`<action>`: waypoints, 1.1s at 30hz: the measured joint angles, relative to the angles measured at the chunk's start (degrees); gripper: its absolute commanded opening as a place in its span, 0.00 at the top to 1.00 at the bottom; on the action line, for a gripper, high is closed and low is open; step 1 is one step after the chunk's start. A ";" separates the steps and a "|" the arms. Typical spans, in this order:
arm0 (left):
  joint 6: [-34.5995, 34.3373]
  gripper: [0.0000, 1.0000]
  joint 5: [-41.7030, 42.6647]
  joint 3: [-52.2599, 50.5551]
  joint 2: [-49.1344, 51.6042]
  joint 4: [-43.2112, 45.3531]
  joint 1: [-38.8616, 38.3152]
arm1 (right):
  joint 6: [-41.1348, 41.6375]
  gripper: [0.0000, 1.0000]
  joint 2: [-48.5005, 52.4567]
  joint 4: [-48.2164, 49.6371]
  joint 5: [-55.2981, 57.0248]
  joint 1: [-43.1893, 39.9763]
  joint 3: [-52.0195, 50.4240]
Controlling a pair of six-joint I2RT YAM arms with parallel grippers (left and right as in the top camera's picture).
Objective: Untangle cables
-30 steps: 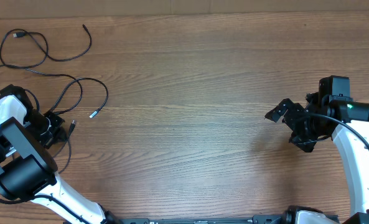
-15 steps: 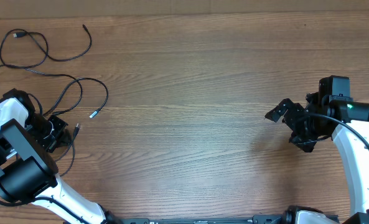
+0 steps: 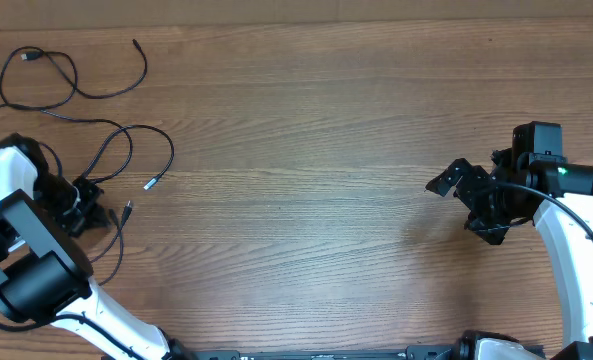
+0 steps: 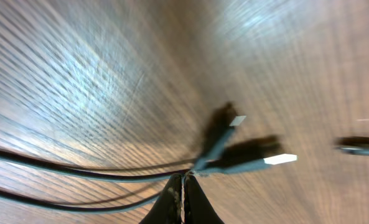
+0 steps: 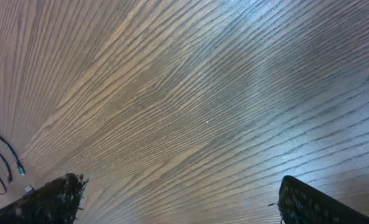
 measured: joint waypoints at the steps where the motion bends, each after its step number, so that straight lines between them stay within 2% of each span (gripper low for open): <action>1: 0.02 0.96 0.37 0.28 -0.83 0.20 0.00 | 0.02 0.00 0.00 -0.02 0.00 0.00 0.00; 6: 0.20 0.96 4.00 0.48 -10.80 0.52 0.00 | 0.02 0.00 0.00 -0.02 -0.02 0.00 0.00; 7: 0.20 0.94 5.49 0.59 -13.84 0.50 -0.04 | 0.02 0.00 0.00 -0.02 -0.02 0.00 0.00; 10: 1.66 0.79 10.34 0.92 -21.07 -0.07 -0.81 | 0.02 0.00 0.00 -0.04 0.00 0.00 0.00; 11: 2.73 0.78 12.24 1.11 -22.97 -0.26 -1.60 | 0.02 0.00 0.00 -0.02 0.00 0.00 0.00; 15: 6.75 0.78 18.78 1.44 -28.96 -3.63 -8.96 | 0.00 0.00 0.00 -0.04 -0.02 0.00 0.00; 19: 8.96 0.73 21.73 1.42 -32.61 -6.51 -17.44 | 0.00 0.00 0.00 0.00 0.00 0.00 0.00; 20: 9.40 0.68 22.10 1.42 -33.86 -7.52 -19.23 | 0.02 0.00 0.00 -0.02 0.00 -0.02 0.00; 21: 9.94 0.57 22.36 1.42 -34.95 -8.17 -20.33 | 0.02 0.00 0.00 -0.04 0.00 -0.02 0.00; 22: 10.58 0.19 22.62 1.42 -36.44 -8.92 -21.62 | 0.02 0.00 0.00 -0.02 0.00 -0.02 0.00; 23: 10.67 0.00 22.75 1.42 -38.27 -9.64 -22.91 | 0.00 0.00 0.00 -0.02 0.00 0.00 0.00; 33: 12.09 0.01 23.08 1.42 -55.95 -19.50 -28.61 | 0.02 0.00 0.00 -0.04 -0.02 0.00 0.00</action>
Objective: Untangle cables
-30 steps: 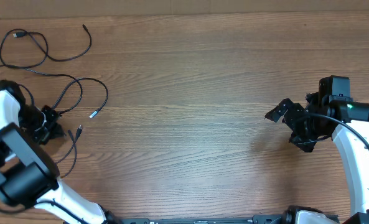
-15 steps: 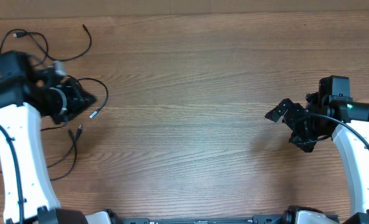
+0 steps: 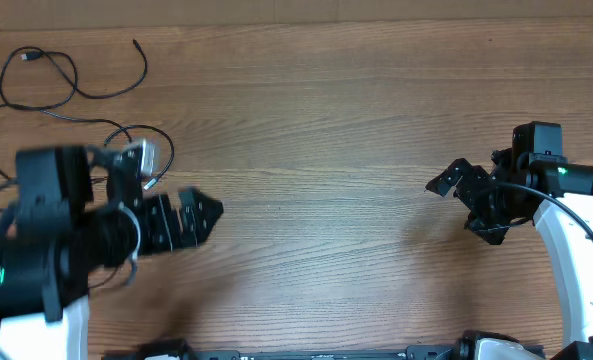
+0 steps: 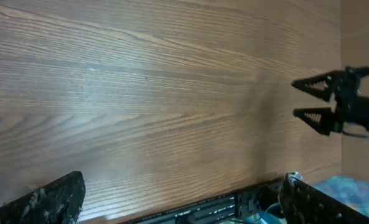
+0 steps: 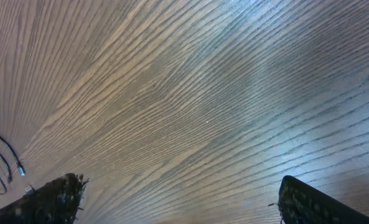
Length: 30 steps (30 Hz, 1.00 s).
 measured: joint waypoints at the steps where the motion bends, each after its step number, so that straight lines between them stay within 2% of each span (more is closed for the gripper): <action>1: 0.00 0.00 -0.07 0.00 -1.51 -0.66 0.00 | -0.02 0.00 0.00 0.02 0.02 0.00 0.00; 5: -0.94 0.00 -1.90 0.00 -7.45 -4.37 0.00 | 0.00 0.00 0.00 0.00 0.00 0.00 0.00; 9: -6.34 0.00 -3.89 0.00 -12.85 -8.48 0.00 | -0.02 0.00 0.00 0.02 0.02 0.00 0.00; 14: -10.80 0.00 -5.57 0.00 -14.84 -9.07 0.00 | 0.00 0.00 0.00 0.00 0.00 0.00 0.00; 25: -12.17 0.01 -8.44 0.00 -14.67 -9.25 0.00 | 0.00 0.00 0.00 0.02 0.02 0.00 0.00; 30: -10.84 0.01 -8.92 -3.34 -16.46 -3.52 0.00 | -0.02 0.00 0.00 0.02 0.00 0.00 0.00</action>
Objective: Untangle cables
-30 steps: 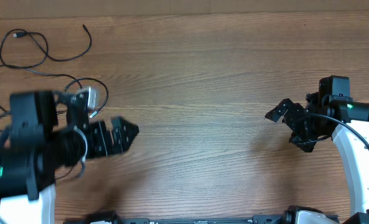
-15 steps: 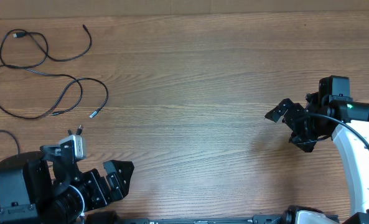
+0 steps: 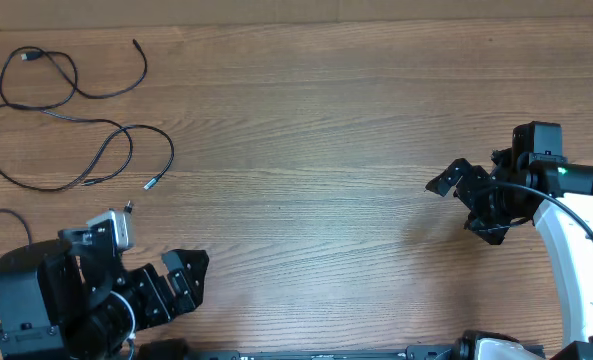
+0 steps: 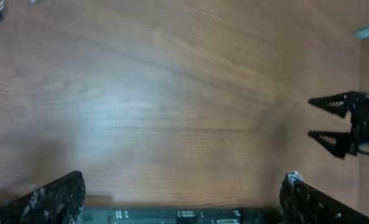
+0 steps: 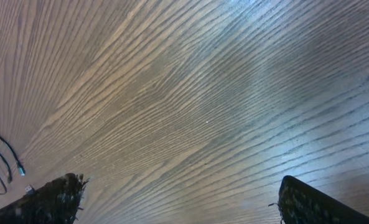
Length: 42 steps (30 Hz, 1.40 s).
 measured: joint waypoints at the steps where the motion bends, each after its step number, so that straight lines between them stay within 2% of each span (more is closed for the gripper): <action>1: 0.24 0.00 -0.15 -2.01 -1.29 1.55 0.00 | -0.02 0.00 0.00 0.02 0.00 0.00 0.00; 6: 1.46 0.00 -0.55 -15.80 -12.31 14.12 0.00 | 0.02 0.00 0.00 -0.04 0.02 0.00 -0.07; 7: 2.21 0.00 -0.68 -21.38 -17.11 21.57 0.00 | 0.02 0.00 0.00 0.02 0.02 -0.02 -0.07; 9: 3.17 0.00 -0.74 -27.30 -23.12 27.74 0.00 | 0.02 0.00 0.00 0.02 0.02 0.00 -0.07; 13: 3.96 0.00 -0.85 -35.08 -32.20 31.95 0.00 | -0.02 0.00 0.00 -0.02 0.02 0.00 -0.09; 17: 4.57 0.01 -2.14 -38.38 -33.62 32.46 0.00 | 0.02 0.00 0.00 0.00 0.04 -0.02 -0.09; 21: 6.16 0.00 -2.80 -40.98 -33.66 37.38 0.00 | 0.02 0.00 0.00 0.00 0.02 0.00 -0.09; 32: 18.29 0.00 -3.85 -56.85 -40.96 63.34 0.00 | 0.02 0.00 0.00 0.00 0.02 0.00 -0.11; 42: 21.22 0.00 -5.31 -68.06 -43.28 81.15 0.00 | 0.02 0.00 0.00 -0.02 0.02 0.00 -0.11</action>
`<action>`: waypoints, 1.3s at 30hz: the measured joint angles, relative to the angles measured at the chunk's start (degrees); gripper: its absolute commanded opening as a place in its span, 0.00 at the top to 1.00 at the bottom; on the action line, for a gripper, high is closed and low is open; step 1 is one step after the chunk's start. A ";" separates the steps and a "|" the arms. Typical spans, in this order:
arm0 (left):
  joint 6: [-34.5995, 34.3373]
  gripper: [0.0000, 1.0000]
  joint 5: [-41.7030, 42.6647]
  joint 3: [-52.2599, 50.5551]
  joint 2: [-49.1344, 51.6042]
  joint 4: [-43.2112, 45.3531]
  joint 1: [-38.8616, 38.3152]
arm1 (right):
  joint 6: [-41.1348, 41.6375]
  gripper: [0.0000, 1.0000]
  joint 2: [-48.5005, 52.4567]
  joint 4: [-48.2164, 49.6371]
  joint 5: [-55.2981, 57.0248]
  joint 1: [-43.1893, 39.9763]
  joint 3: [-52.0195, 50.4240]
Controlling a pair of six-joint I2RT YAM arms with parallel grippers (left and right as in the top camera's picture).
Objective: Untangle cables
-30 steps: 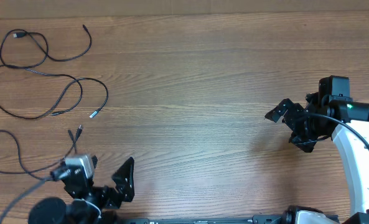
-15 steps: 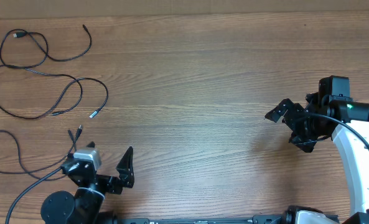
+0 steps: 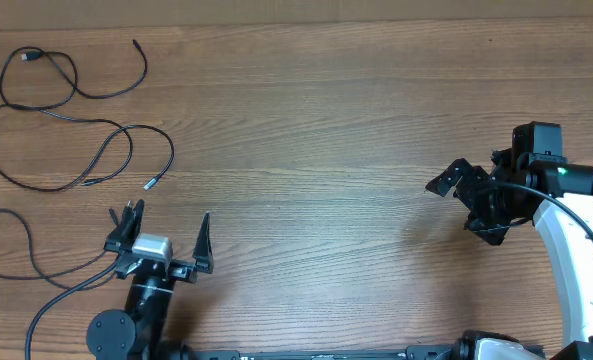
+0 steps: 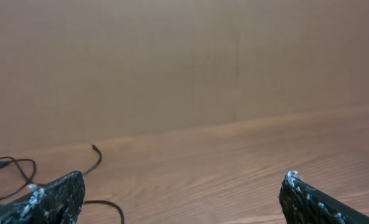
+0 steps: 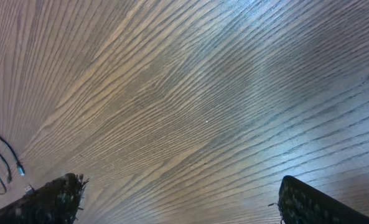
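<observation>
Black cables lie at the table's left. One thin cable [image 3: 74, 93] loops at the far left corner, and a second cable [image 3: 126, 131] curls below it to a silver plug [image 3: 147, 184]. A third cable [image 3: 16, 262] lies apart near the front left edge. My left gripper [image 3: 172, 211] stands open at the front edge, pointing to the far side, holding nothing; its view shows cable ends [image 4: 94, 151] ahead. My right gripper [image 3: 448, 207] hangs open over bare wood on the right, and cable ends [image 5: 4, 157] show far off in its view.
The wooden table [image 3: 316, 120] stretches between the two arms. A brown cardboard wall [image 4: 184, 62] closes off the far side. The left arm's base [image 3: 111, 335] sits at the front edge, beside the third cable.
My left arm has drawn back from the front left of the table to the front edge, its open gripper now pointing at the far wall. The right arm and the cables have not moved.
My left gripper was shut on a cable near its plugs at the left edge. Then it was open and raised over the left half, the cable let go. Then it was low at the front left, and now it is folded at the front edge. The right arm stayed still.
</observation>
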 measured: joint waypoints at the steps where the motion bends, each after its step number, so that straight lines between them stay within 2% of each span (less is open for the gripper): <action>1: 0.00 0.01 -0.44 -0.81 -0.02 1.27 0.00 | -0.02 0.00 0.00 0.02 -0.02 0.00 0.00; 5: -0.50 0.00 -4.55 -4.22 -0.02 4.74 -1.92 | 0.00 0.00 0.00 0.02 0.02 0.00 0.00; 13: -3.96 0.00 -13.25 -9.31 -0.02 5.75 -6.12 | 0.00 0.00 0.00 0.02 0.00 0.00 0.00; 18: -4.96 0.00 -15.04 -11.87 -0.11 8.66 -6.27 | 0.00 0.00 0.00 0.02 0.00 -0.02 0.00; 29: -6.03 0.00 -21.46 -12.96 -0.11 5.40 -8.46 | -0.02 0.00 0.00 0.02 0.00 0.00 0.00; 39: -4.70 0.00 -22.91 -12.96 -0.11 5.42 -8.61 | 0.00 0.00 0.00 0.00 0.00 0.00 0.00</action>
